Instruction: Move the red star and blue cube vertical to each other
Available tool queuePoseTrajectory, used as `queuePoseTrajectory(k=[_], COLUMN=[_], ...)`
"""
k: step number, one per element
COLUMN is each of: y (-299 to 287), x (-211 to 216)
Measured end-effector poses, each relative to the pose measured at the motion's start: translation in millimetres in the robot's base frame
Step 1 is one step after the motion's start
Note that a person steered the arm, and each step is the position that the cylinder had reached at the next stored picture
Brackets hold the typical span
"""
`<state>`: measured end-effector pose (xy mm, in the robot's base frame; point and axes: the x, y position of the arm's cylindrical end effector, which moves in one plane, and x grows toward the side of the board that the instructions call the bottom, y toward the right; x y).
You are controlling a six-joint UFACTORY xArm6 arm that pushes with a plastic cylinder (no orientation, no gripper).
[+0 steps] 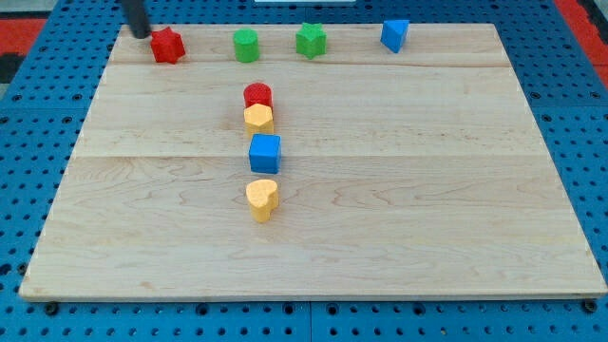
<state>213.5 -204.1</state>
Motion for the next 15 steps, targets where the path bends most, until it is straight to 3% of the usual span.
queuePoseTrajectory(k=[1,2,3,4,5,6,7,8,9,10,11,12,13,14,15], y=[37.5,46.3,103.4,35.2,62.5,136.6,158.6,146.8,174.5,199.1,115.8,96.8,136.3,176.4,120.6], x=[71.5,104.3,169.3,182.9,247.9,267.4,252.9,277.4,280.3,249.3,240.5,239.3,261.5,224.9,214.3])
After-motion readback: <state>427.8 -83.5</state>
